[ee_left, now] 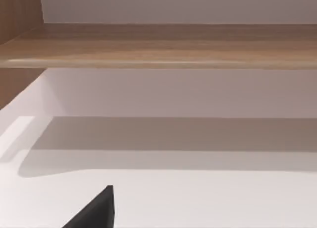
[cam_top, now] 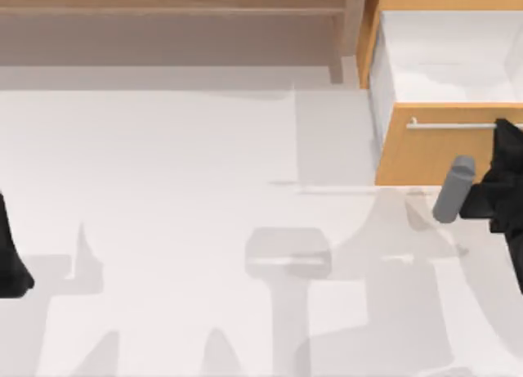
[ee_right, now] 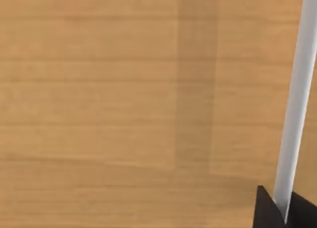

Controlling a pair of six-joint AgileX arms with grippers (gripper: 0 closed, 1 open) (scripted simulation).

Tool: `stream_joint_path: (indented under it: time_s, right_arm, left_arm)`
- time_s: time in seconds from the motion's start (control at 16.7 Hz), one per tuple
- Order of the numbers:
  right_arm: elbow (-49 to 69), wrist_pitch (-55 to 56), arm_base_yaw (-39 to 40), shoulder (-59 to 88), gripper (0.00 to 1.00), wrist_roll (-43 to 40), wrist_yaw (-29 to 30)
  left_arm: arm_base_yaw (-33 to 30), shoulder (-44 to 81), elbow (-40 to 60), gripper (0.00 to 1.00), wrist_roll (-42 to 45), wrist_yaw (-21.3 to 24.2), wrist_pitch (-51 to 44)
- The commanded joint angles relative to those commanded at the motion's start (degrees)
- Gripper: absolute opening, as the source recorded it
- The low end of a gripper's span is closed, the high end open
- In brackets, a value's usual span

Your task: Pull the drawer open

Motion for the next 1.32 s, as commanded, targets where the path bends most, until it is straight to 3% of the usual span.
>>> stream_joint_path:
  time_s: [0.42,1.2,1.32]
  right_arm:
    - [-3.5,2.35,1.16,-0.94,0.0,0.02,0.89]
    - [-3.5,2.35,1.16,-0.94,0.98,0.02,0.89]
    - [-3.5,2.35,1.16,-0.94,1.0,0.02,0.89]
  left_arm:
    - [0.0,0.0,0.0,1.0,0.0,0.0,0.0]
    - [0.0,0.0,0.0,1.0,0.0,0.0,0.0]
    - [0.0,0.0,0.0,1.0,0.0,0.0,0.0]
